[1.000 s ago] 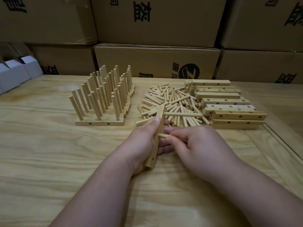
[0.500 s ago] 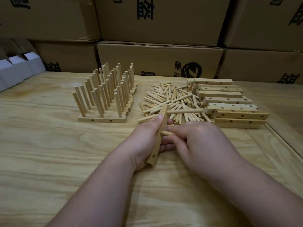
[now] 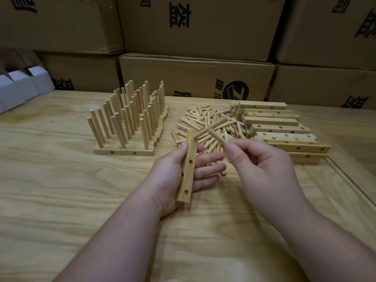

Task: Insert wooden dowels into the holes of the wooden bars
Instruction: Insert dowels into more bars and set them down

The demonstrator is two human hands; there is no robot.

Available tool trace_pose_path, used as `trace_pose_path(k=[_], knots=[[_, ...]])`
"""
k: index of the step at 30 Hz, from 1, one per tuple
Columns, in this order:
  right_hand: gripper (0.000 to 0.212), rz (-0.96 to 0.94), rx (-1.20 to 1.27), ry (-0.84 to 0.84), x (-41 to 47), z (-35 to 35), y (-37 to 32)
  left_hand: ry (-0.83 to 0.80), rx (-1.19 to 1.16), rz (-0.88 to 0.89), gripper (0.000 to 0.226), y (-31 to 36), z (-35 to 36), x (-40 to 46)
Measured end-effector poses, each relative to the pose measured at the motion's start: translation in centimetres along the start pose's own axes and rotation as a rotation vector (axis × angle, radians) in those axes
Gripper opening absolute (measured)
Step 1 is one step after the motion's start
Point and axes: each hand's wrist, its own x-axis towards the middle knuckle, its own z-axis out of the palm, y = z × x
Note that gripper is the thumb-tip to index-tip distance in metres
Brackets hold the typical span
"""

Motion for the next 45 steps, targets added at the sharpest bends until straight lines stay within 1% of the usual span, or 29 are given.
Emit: trace_pose_path(k=[3,6,7,10,14,17,20,21,24,29,32,35,38,39,40,41,42,43,45], knots=[[0.012,0.1,0.192,-0.059,-0.1,0.4,0.0,0.005,0.014,0.006,0.047,-0.1,-0.1,0.1],[0.005,0.205,0.3,-0.116,-0.2,0.7,0.1,0.024,0.027,0.032,0.045,-0.3,-0.1,0.1],[0.003,0.226,0.309,-0.141,-0.3,0.8,0.2,0.032,0.04,0.044,0.043,-0.3,-0.1,0.1],[0.006,0.261,0.272,-0.203,-0.4,1.0,0.5,0.049,0.08,0.058,0.042,-0.4,0.0,0.0],[0.011,0.244,0.229,-0.245,-0.2,0.7,0.9,0.05,0.076,0.047,0.043,-0.4,-0.2,0.1],[0.014,0.157,0.068,-0.261,0.1,0.1,0.9,0.026,0.08,0.036,0.043,-0.4,-0.3,0.1],[0.016,0.006,-0.29,-0.337,0.3,-0.1,0.9,0.003,0.102,0.037,0.043,-0.4,-0.2,0.1],[0.017,-0.022,-0.358,-0.36,0.3,-0.2,0.8,-0.006,0.11,0.038,0.043,-0.4,-0.1,0.1],[0.019,-0.021,-0.368,-0.365,0.4,-0.2,0.8,-0.017,0.149,0.051,0.043,-0.5,0.1,0.0],[0.027,0.183,-0.094,-0.315,-0.1,0.6,0.7,-0.027,0.225,0.089,0.041,-0.5,0.1,0.0],[0.029,0.302,-0.004,-0.292,-0.3,0.9,0.8,-0.028,0.279,0.114,0.04,-0.6,0.2,0.0],[0.023,0.5,0.062,-0.278,-0.4,1.0,0.9,-0.019,0.356,0.154,0.038,-0.8,0.3,-0.1],[0.027,0.721,0.276,-0.247,-0.2,1.2,1.3,-0.007,0.418,0.179,0.037,-0.9,0.4,-0.1],[0.026,0.769,0.34,-0.251,-0.2,1.2,1.2,-0.003,0.433,0.185,0.037,-1.0,0.4,-0.1],[0.026,0.777,0.36,-0.264,-0.2,1.1,1.2,0.0,0.438,0.19,0.037,-1.0,0.4,-0.1],[0.026,0.736,0.311,-0.281,-0.3,1.0,1.1,0.002,0.431,0.192,0.037,-1.0,0.5,0.0],[0.026,0.643,0.198,-0.301,-0.2,0.8,1.0,0.005,0.41,0.188,0.038,-1.0,0.5,0.0],[0.025,0.516,0.067,-0.318,-0.2,0.5,0.8,0.005,0.371,0.173,0.038,-0.9,0.6,0.0],[0.026,0.2,-0.207,-0.369,0.0,-0.1,0.3,-0.004,0.283,0.13,0.037,-0.7,0.6,0.0]])
